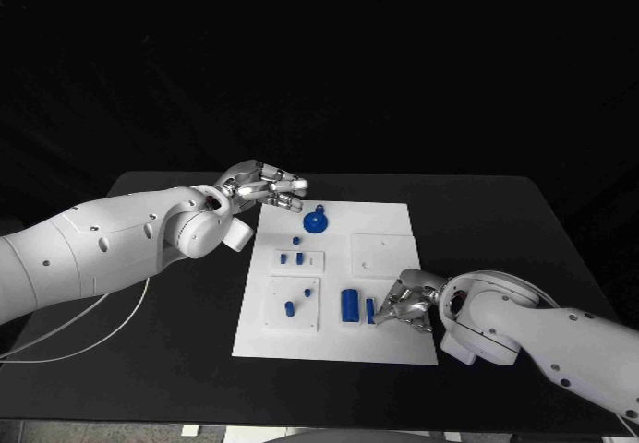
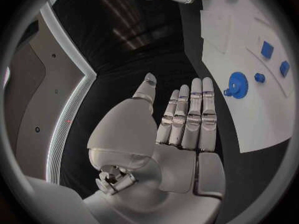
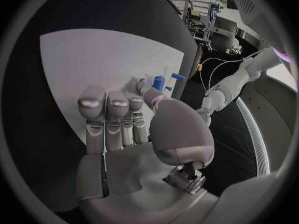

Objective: Assemble the parts on the task board

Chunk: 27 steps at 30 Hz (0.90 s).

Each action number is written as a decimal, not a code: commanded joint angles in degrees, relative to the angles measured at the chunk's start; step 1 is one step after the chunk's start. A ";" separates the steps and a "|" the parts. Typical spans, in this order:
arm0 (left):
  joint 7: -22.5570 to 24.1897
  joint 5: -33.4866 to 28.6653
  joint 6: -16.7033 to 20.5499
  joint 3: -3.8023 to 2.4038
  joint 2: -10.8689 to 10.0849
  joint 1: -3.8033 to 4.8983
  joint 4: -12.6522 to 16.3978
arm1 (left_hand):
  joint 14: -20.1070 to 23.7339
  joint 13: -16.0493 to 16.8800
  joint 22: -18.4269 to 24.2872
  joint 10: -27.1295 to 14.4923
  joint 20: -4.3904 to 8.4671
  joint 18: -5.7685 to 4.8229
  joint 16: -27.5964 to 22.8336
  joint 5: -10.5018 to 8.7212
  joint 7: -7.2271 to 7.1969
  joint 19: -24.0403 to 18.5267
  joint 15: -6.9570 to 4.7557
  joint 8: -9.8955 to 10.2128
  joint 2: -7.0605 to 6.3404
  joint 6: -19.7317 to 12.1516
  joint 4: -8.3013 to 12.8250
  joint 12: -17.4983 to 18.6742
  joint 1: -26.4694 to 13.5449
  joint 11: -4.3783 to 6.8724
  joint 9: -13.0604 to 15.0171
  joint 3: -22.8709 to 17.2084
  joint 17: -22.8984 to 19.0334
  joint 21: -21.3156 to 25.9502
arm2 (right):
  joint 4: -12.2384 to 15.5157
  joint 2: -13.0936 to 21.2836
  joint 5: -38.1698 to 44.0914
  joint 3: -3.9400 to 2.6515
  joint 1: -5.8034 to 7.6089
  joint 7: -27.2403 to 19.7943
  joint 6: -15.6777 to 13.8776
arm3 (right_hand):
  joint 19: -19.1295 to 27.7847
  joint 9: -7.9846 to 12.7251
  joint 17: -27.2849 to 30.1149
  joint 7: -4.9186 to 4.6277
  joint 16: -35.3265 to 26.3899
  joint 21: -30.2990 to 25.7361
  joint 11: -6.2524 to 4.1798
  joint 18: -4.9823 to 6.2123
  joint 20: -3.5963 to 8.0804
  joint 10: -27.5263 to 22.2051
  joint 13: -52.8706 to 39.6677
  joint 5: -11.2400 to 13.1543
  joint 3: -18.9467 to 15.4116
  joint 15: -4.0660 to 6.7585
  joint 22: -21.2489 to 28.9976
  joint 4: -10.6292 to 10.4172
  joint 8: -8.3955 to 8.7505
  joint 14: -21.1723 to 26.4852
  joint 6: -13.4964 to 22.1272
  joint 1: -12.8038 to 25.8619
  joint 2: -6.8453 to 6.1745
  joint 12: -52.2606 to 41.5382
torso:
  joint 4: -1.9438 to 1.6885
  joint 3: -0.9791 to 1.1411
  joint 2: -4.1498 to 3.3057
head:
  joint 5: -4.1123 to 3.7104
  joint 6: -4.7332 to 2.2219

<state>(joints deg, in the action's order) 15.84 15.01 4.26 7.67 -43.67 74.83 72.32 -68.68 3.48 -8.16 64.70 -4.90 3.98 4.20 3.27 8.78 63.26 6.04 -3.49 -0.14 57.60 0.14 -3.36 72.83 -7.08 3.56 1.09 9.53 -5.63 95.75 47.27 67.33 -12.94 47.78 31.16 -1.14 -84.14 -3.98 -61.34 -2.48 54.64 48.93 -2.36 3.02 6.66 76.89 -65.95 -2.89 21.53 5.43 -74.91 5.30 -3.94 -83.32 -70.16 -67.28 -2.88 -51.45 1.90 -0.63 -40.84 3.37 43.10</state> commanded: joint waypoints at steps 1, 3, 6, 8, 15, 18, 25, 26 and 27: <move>0.30 0.19 -0.79 -0.03 0.11 0.01 0.09 | 0.29 -0.01 0.10 -0.03 -0.29 -0.41 -0.28 0.05 -0.15 0.00 0.09 -0.11 0.40 -0.39 0.26 -0.09 -0.06 -0.30 0.07 0.01 0.09 -0.09 | -0.17 -0.11 0.95 0.18 -0.25 1.11 -0.06 | -0.81 0.14 -0.06 0.06 0.01 0.26 -0.27 -0.16 0.33 0.07 -0.10 0.08 0.04 0.32 -6.32 -0.28 0.31 0.02 -0.36 0.53 -0.44 0.07 | -0.01 -0.04 0.01 | 0.00 -0.01; 0.30 0.20 -0.80 -0.03 0.13 0.01 0.08 | 0.29 -0.01 0.10 -0.03 -0.29 -0.41 -0.28 0.05 -0.15 0.00 0.09 -0.11 0.40 -0.39 0.26 -0.09 -0.06 -0.30 0.07 0.01 0.09 -0.09 | -0.20 -0.15 0.96 0.18 -0.24 1.18 -0.06 | -0.80 0.14 -0.06 0.06 0.00 0.22 -0.25 -0.15 0.30 0.08 -0.12 0.04 -0.01 0.29 -6.31 -0.48 0.31 0.01 -0.37 0.75 -0.64 0.08 | 0.03 -0.04 0.01 | -0.02 -0.04; 0.28 0.21 -0.80 -0.03 0.14 0.01 0.08 | 0.29 -0.01 0.10 -0.03 -0.29 -0.41 -0.28 0.05 -0.15 0.00 0.09 -0.11 0.40 -0.39 0.26 -0.09 -0.06 -0.30 0.07 0.01 0.09 -0.09 | -0.30 -0.18 0.97 0.18 -0.24 1.27 0.01 | -0.82 0.14 -0.08 0.04 0.02 0.27 -0.24 -0.13 0.26 0.10 -0.14 0.02 0.12 0.28 -6.32 -0.92 0.32 -0.03 -0.35 0.95 -0.84 0.07 | 0.07 -0.08 0.03 | -0.04 -0.03; 0.28 0.21 -0.81 -0.03 0.14 0.01 0.08 | 0.29 -0.01 0.10 -0.03 -0.29 -0.41 -0.28 0.05 -0.15 0.00 0.09 -0.11 0.40 -0.39 0.26 -0.09 -0.06 -0.30 0.07 0.01 0.09 -0.09 | -0.36 -0.17 0.98 0.18 -0.24 1.29 0.03 | -0.82 0.13 -0.04 0.06 -0.01 0.24 -0.24 -0.11 0.24 0.10 -0.14 0.01 0.14 0.26 -6.31 -1.20 0.31 -0.03 -0.34 1.11 -0.98 0.09 | 0.02 -0.10 0.05 | -0.06 -0.02; 0.30 0.21 -0.73 -0.03 0.10 0.01 0.09 | 0.29 -0.01 0.10 -0.03 -0.29 -0.41 -0.28 0.05 -0.15 0.00 0.09 -0.11 0.40 -0.39 0.26 -0.09 -0.06 -0.30 0.07 0.01 0.09 -0.09 | -0.85 0.18 0.19 0.10 -0.24 0.56 -0.17 | -0.82 0.13 0.20 -0.04 -0.12 0.08 -0.14 0.00 0.09 0.08 -0.09 -0.62 0.24 0.16 -6.28 -3.38 0.33 0.00 -0.23 1.67 -2.72 0.05 | 0.01 -0.09 0.11 | -0.16 -0.27; 0.29 0.04 -0.51 -0.03 0.03 0.01 0.13 | 0.29 -0.01 0.10 -0.03 -0.29 -0.41 -0.28 0.05 -0.15 0.00 0.09 -0.11 0.40 -0.39 0.26 -0.09 -0.06 -0.30 0.07 0.01 0.09 -0.09 | -1.90 0.29 -3.96 -0.17 -0.19 -0.90 1.58 | -0.77 0.24 0.34 -0.88 -0.23 -0.11 0.32 0.08 0.01 -0.04 -0.06 -1.95 -1.35 0.00 -6.24 -5.15 0.34 0.06 2.16 2.47 -4.33 0.07 | 0.20 -0.18 0.30 | -0.18 -0.64; 0.49 -1.66 1.12 0.52 0.67 -0.01 -0.37 | 0.24 -0.01 0.10 -0.01 -0.27 -0.40 -0.26 0.04 -0.15 0.04 0.07 -0.12 0.51 -0.40 0.25 -0.08 -0.01 -0.29 0.08 0.03 0.10 -0.12 | -7.15 0.35 -15.51 -1.72 1.56 -5.75 8.24 | 0.97 0.10 4.07 -2.56 -5.44 -10.38 1.64 1.18 -1.24 -3.20 3.70 -13.20 -29.37 -1.08 -4.06 -5.26 0.29 1.74 7.95 0.27 2.92 4.51 | 0.24 -0.60 1.59 | -0.59 -2.47; 0.62 -1.98 1.41 0.66 0.80 -0.02 -0.50 | 0.24 -0.01 0.10 -0.02 -0.27 -0.40 -0.27 0.06 -0.14 0.04 0.08 -0.12 0.52 -0.43 0.27 -0.08 0.02 -0.30 0.07 0.02 0.09 -0.12 | -8.08 0.26 -16.72 -1.83 1.99 -7.01 7.99 | 2.41 0.12 6.50 -2.61 -8.64 -17.70 1.78 1.33 -1.46 -5.28 7.16 -12.99 -30.21 -1.29 -2.04 -5.03 0.31 2.83 8.05 -0.13 3.53 9.14 | 0.30 -0.65 1.85 | -0.62 -2.71; 0.90 -2.42 1.89 0.80 1.01 -0.03 -0.70 | 0.24 -0.01 0.10 -0.03 -0.27 -0.40 -0.28 0.07 -0.13 0.04 0.08 -0.11 0.54 -0.46 0.30 -0.08 0.05 -0.31 0.07 0.01 0.09 -0.12 | -9.39 0.12 -18.19 -1.94 2.55 -8.84 7.41 | 2.22 0.12 8.25 -2.61 -10.25 -21.97 1.77 1.06 -1.37 -5.51 9.38 -13.35 -31.50 -1.31 -0.03 -4.56 0.34 2.37 7.96 -0.61 4.16 10.41 | 0.34 -0.72 2.16 | -0.67 -2.87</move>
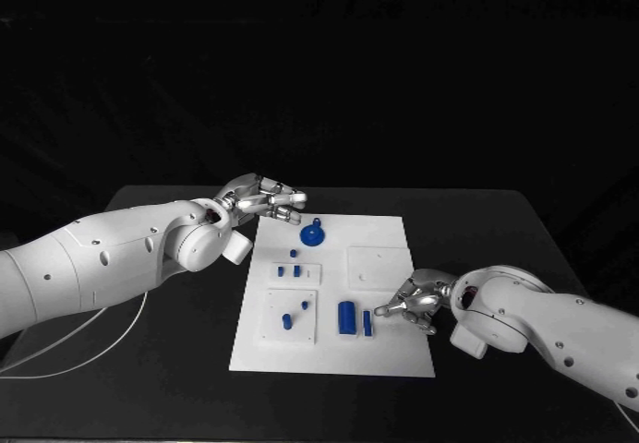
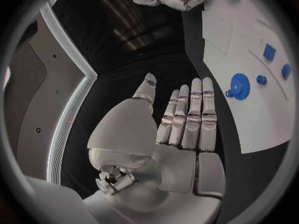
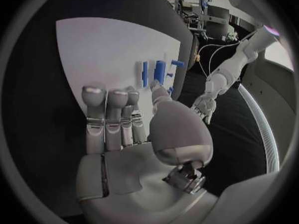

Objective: Assemble the parts on the task board

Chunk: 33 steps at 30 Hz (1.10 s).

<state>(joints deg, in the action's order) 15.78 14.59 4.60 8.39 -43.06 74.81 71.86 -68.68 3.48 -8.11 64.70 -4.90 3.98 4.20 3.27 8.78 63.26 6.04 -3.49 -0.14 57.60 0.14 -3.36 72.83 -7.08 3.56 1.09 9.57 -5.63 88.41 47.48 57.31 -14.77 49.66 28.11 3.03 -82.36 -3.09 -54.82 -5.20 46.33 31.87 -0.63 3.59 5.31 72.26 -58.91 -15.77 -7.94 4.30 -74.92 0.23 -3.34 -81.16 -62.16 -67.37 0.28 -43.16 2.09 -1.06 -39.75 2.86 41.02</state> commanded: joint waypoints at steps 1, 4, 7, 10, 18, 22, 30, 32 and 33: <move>1.20 -2.27 1.90 0.15 0.53 -0.02 -0.37 | 0.26 -0.01 0.05 -0.02 -0.27 -0.39 -0.29 0.10 -0.13 0.05 0.09 -0.12 0.50 -0.45 0.37 -0.09 0.12 -0.30 0.07 0.00 0.04 -0.12 | -2.89 -0.18 -9.06 -0.16 1.01 -7.00 2.80 | 0.20 -0.77 1.91 0.13 -1.96 -5.51 -0.01 0.43 0.07 -0.84 2.67 -0.68 -2.40 -0.13 0.33 0.77 -0.27 0.06 -0.01 -0.71 1.20 1.88 | 0.15 -0.32 1.27 | -0.27 -0.94; 3.10 -4.54 3.93 0.42 1.19 -0.05 -1.25 | 0.28 -0.01 0.06 0.16 -0.27 -0.38 -0.28 0.18 -0.25 0.05 0.06 -0.15 0.67 -0.11 0.57 -0.08 0.41 -0.22 0.08 -0.16 0.02 -0.12 | -8.40 -1.06 -14.39 -0.44 2.83 -14.81 -1.41 | 0.22 -0.74 3.33 0.08 -3.22 -11.19 -0.02 0.69 0.10 -1.31 4.28 -0.86 -1.85 -0.03 2.43 2.26 -0.25 0.23 -0.50 -2.14 2.99 1.96 | 0.13 -0.47 2.48 | -0.71 -2.04; 4.41 -6.68 5.13 0.50 1.59 -0.06 -2.09 | 0.22 -0.03 0.07 1.59 -0.16 -0.43 -0.36 0.50 -1.15 0.10 -0.08 -0.14 1.74 2.38 0.93 -0.07 1.02 0.35 0.08 -0.64 -0.13 -0.12 | -13.11 -2.43 -18.15 -0.90 3.99 -20.80 -5.82 | 0.00 -0.74 3.68 0.25 -3.44 -12.14 -0.18 0.77 0.20 -1.59 4.78 -0.35 0.11 0.09 2.84 3.79 -0.26 0.32 -1.12 -3.62 4.21 1.97 | 0.22 -0.50 3.45 | -0.96 -2.99; 5.03 -8.55 6.00 0.53 2.11 -0.05 -3.17 | 0.82 -0.04 0.11 1.75 -0.25 -0.43 -0.57 0.69 -1.26 0.00 0.10 -0.10 2.15 2.68 1.14 -0.05 1.19 0.41 0.06 -0.76 -0.53 -0.06 | -17.38 -4.06 -21.06 -1.47 4.74 -25.27 -9.70 | 1.22 -0.70 5.37 0.23 -5.69 -18.41 -0.13 0.96 0.01 -2.19 6.96 -0.24 2.29 -0.03 5.36 5.40 -0.25 1.07 -1.07 -3.90 4.23 3.89 | 0.21 -0.60 4.13 | -1.13 -3.67; 5.30 -11.87 8.32 0.54 4.03 -0.05 -6.87 | 3.68 -0.04 0.69 0.23 -1.16 -0.09 -0.70 0.62 -0.72 -1.14 0.99 -0.08 1.92 1.15 1.55 -0.06 1.10 -0.20 0.02 -0.44 -2.45 0.87 | -28.93 -10.52 -29.08 -4.01 5.48 -35.29 -13.15 | 20.17 -0.55 28.78 -3.18 -33.47 -28.33 5.87 0.41 -7.44 -7.95 42.60 -2.36 11.69 -7.68 31.17 8.29 -0.15 13.78 5.01 -2.05 3.61 32.51 | 0.22 -0.53 5.95 | -1.53 -5.69; 5.22 -13.59 8.95 0.54 5.39 -0.06 -9.20 | 7.27 -0.10 1.82 -3.31 -2.43 0.11 -0.67 0.42 -1.04 -3.81 1.96 -0.02 1.53 -1.03 1.55 0.02 0.96 -0.83 -0.07 -0.47 -5.26 1.79 | -32.55 -12.96 -31.25 -4.84 5.57 -39.10 -11.55 | 30.42 -0.23 43.96 -3.48 -41.86 -28.20 9.18 1.51 -13.00 -11.82 56.18 -2.59 15.00 -12.28 47.42 8.67 0.03 20.70 9.90 -0.79 2.90 39.45 | 0.12 -0.39 6.39 | -1.48 -6.62; 5.24 -15.22 8.37 0.53 6.83 -0.40 -12.07 | 10.00 -0.18 3.19 -5.68 -3.68 0.76 -0.76 0.43 -1.81 -6.56 2.22 0.08 1.55 -2.53 1.48 0.02 0.87 -0.36 -0.15 -0.88 -5.97 1.26 | -35.71 -15.23 -32.47 -5.78 5.61 -42.86 -9.29 | 31.77 -0.21 51.37 -2.65 -42.79 -26.51 9.09 2.69 -15.64 -15.59 55.65 -2.29 15.72 -12.81 70.99 7.55 0.05 22.26 10.42 -0.59 2.66 39.89 | 0.12 -0.05 6.43 | -1.41 -8.59; 5.20 -15.39 8.13 0.53 6.91 -0.47 -12.24 | 9.87 -0.17 3.32 -5.57 -3.76 0.88 -0.76 0.49 -1.76 -6.53 2.03 0.06 1.61 -2.15 1.53 0.02 0.86 -0.26 -0.14 -0.87 -5.97 1.20 | -35.74 -15.25 -32.52 -5.84 5.61 -43.09 -9.25 | 31.76 -0.21 51.37 -2.76 -42.80 -26.26 9.31 1.99 -15.13 -15.57 55.65 -2.54 15.92 -13.00 71.06 7.64 0.04 22.08 10.28 -0.55 2.55 39.89 | 0.07 -0.03 6.28 | -1.27 -8.98; 5.17 -15.45 8.05 0.53 6.94 -0.50 -12.28 | 9.87 -0.17 3.32 -5.57 -3.76 0.88 -0.76 0.49 -1.76 -6.53 2.03 0.06 1.61 -2.15 1.53 0.02 0.86 -0.26 -0.14 -0.87 -5.97 1.20 | -35.66 -15.20 -32.54 -5.86 5.61 -43.16 -9.27 | 31.79 -0.21 51.37 -2.78 -42.80 -26.26 9.33 1.96 -15.11 -15.64 55.65 -2.56 15.91 -12.99 71.06 7.64 0.04 22.04 10.28 -0.52 2.54 39.89 | -0.05 0.08 6.16 | -1.12 -9.21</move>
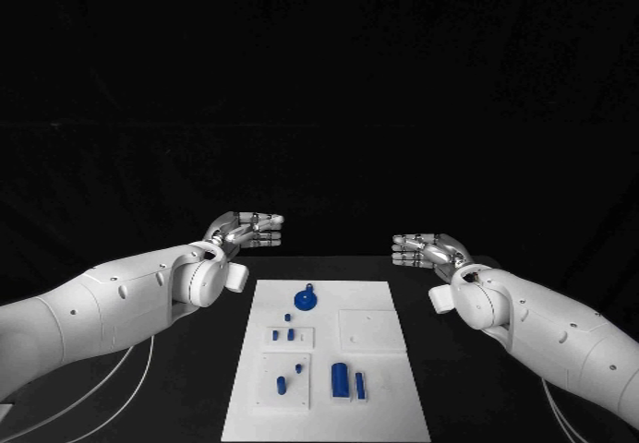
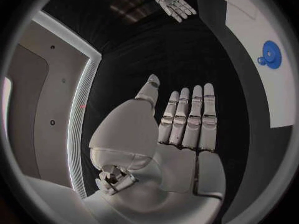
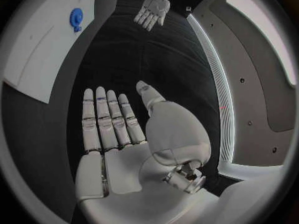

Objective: Assemble the parts on the task board

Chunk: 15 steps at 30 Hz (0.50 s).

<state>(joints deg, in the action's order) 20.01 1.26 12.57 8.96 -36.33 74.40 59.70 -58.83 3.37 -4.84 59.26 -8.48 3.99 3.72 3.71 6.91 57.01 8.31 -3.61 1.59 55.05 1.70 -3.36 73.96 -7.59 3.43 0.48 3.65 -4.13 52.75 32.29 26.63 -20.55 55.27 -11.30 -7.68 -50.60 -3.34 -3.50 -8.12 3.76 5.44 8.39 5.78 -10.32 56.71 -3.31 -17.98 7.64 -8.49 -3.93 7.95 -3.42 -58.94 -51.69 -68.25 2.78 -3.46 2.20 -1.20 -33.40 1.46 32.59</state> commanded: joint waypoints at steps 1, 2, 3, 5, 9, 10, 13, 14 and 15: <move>0.93 -2.16 -0.02 -0.03 0.25 -0.12 -0.16 | 0.00 -0.07 0.10 -0.06 -0.19 0.90 -0.28 0.05 0.14 -0.29 -0.23 0.17 -0.11 0.57 -0.01 0.02 -0.27 0.23 0.00 -0.25 -0.05 -0.32 | 0.09 0.04 -1.87 -0.10 0.00 -3.81 1.42 | 0.01 0.04 0.05 0.10 -0.23 0.19 0.40 -0.31 0.57 -0.08 0.05 -0.36 0.34 -0.27 0.06 -0.05 0.13 -0.24 -0.18 0.34 0.02 0.19 | -0.25 0.30 -0.27 | 0.32 -0.91; 0.01 -0.28 0.00 0.01 0.07 -0.04 -0.12 | 17.65 -3.37 4.84 -17.77 8.48 -3.99 -3.72 -3.71 -6.91 -57.01 -8.31 3.61 -1.59 -55.05 -1.70 3.36 -22.19 7.59 -3.43 -0.48 -3.65 4.13 | -0.02 0.02 -0.30 -0.06 0.00 -0.54 0.07 | 50.60 3.34 3.50 8.12 -3.76 -5.44 -8.39 -5.78 10.32 -56.71 3.31 17.98 -7.64 8.49 3.93 -7.95 3.42 17.64 51.69 20.47 -2.78 3.46 | -0.03 0.07 -0.04 | 0.12 -0.37; 0.03 -0.28 0.07 -0.01 0.05 -0.07 -0.05 | 17.96 -3.37 4.84 -18.10 8.48 -3.99 -3.72 -3.71 -6.91 -57.01 -8.31 3.61 -1.59 -55.05 -1.70 3.36 -22.53 7.59 -3.43 -0.48 -3.65 4.13 | 0.04 0.04 -0.35 -0.02 0.01 -0.57 0.01 | 50.60 3.34 3.50 8.12 -3.76 -5.44 -8.39 -5.78 10.32 -56.71 3.31 17.98 -7.64 8.49 3.93 -7.95 3.42 17.92 51.69 21.02 -2.78 3.46 | -0.06 0.09 -0.01 | 0.09 -0.34; 0.23 -0.30 0.71 -0.19 -0.12 -0.36 0.57 | 58.83 -3.37 4.84 -59.26 8.48 -3.99 -3.72 -3.71 -6.91 -57.01 -8.31 3.61 -1.59 -55.05 -1.70 3.36 -26.51 7.59 -3.43 -0.48 -3.65 4.13 | 0.69 0.26 -0.80 0.34 0.09 -0.88 -0.63 | 50.60 3.34 3.50 8.12 -3.76 -5.44 -8.39 -5.78 10.32 -56.71 3.31 17.98 -7.64 8.49 3.93 -7.95 3.42 58.94 51.69 24.60 -2.78 3.46 | -0.37 0.25 0.32 | -0.13 -0.03; 1.00 -0.38 3.18 -0.90 -0.78 -1.47 2.94 | 58.83 -3.37 4.84 -59.26 8.48 -3.99 -3.72 -3.71 -6.91 -57.01 -8.31 3.61 -1.59 -55.05 -1.70 3.36 -33.21 7.59 -3.43 -0.48 -3.65 4.13 | 3.16 1.08 -2.55 1.70 0.42 -2.07 -3.05 | 50.60 3.34 3.50 8.12 -3.76 -5.44 -8.39 -5.78 10.32 -56.71 3.31 17.98 -7.64 8.49 3.93 -7.95 3.42 58.94 51.69 68.25 -2.78 3.46 | -1.49 0.83 1.47 | -0.94 1.08; 1.28 -0.41 4.10 -1.16 -1.03 -1.88 3.83 | 58.83 -3.37 4.84 -59.26 8.48 -3.99 -3.72 -3.71 -6.91 -57.01 -8.31 3.61 -1.59 -55.05 -1.70 3.36 -73.96 7.59 -3.43 -0.48 -3.65 4.13 | 4.08 1.39 -3.20 2.21 0.54 -2.52 -3.95 | 50.60 3.34 3.50 8.12 -3.76 -5.44 -8.39 -5.78 10.32 -56.71 3.31 17.98 -7.64 8.49 3.93 -7.95 3.42 58.94 51.69 68.25 -2.78 3.46 | -1.74 0.96 1.74 | -1.12 1.33; 2.53 -0.53 8.13 -2.30 -2.10 -3.70 7.71 | 58.83 -3.37 4.84 -59.26 8.48 -3.99 -3.72 -3.71 -6.91 -57.01 -8.31 3.61 -1.59 -55.05 -1.70 3.36 -73.96 7.59 -3.43 -0.48 -3.65 4.13 | 8.11 2.73 -6.05 4.44 1.07 -4.46 -7.90 | 50.60 3.34 3.50 8.12 -3.76 -5.44 -8.39 -5.78 10.32 -56.71 3.31 17.98 -7.64 8.49 3.93 -7.95 3.42 58.94 51.69 68.25 -2.78 3.46 | -2.19 1.20 2.21 | -1.45 1.78; 2.96 -0.58 9.52 -2.70 -2.48 -4.32 9.05 | 58.83 -3.37 4.84 -59.26 8.48 -3.99 -3.72 -3.71 -6.91 -57.01 -8.31 3.61 -1.59 -55.05 -1.70 3.36 -73.96 7.59 -3.43 -0.48 -3.65 4.13 | 9.50 3.19 -7.04 5.21 1.25 -5.13 -9.27 | 50.60 3.34 3.50 8.12 -3.76 -5.44 -8.39 -5.78 10.32 -56.71 3.31 17.98 -7.64 8.49 3.93 -7.95 3.42 58.94 51.69 68.25 -2.78 3.46 | -2.20 1.20 2.22 | -1.46 1.79; 3.44 -0.62 11.06 -3.14 -2.89 -5.02 10.53 | 58.83 -3.37 4.84 -59.26 8.48 -3.99 -3.72 -3.71 -6.91 -57.01 -8.31 3.61 -1.59 -55.05 -1.70 3.36 -73.96 7.59 -3.43 -0.48 -3.65 4.13 | 11.05 3.70 -8.13 6.07 1.46 -5.88 -10.78 | 50.60 3.34 3.50 8.12 -3.76 -5.44 -8.39 -5.78 10.32 -56.71 3.31 17.98 -7.64 8.49 3.93 -7.95 3.42 58.94 51.69 68.25 -2.78 3.46 | -2.20 1.20 2.22 | -1.46 1.79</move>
<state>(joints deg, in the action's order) 20.78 0.91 17.46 5.81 -39.18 69.85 69.02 -8.48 0.40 -0.55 8.56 -0.99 1.16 0.65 0.58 0.80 6.47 0.92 -0.61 0.19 6.36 0.49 -0.70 21.41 -0.84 0.40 0.04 0.41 -0.80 62.78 35.65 22.86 -14.47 56.68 -13.41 -12.73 -5.74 -0.37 -0.39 -0.91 0.72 0.78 0.98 1.66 -1.07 6.43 -0.37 -2.12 0.75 -1.01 -0.43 1.07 -0.52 -8.45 -5.87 -15.50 0.33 -0.64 0.46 -0.23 -31.64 0.15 34.15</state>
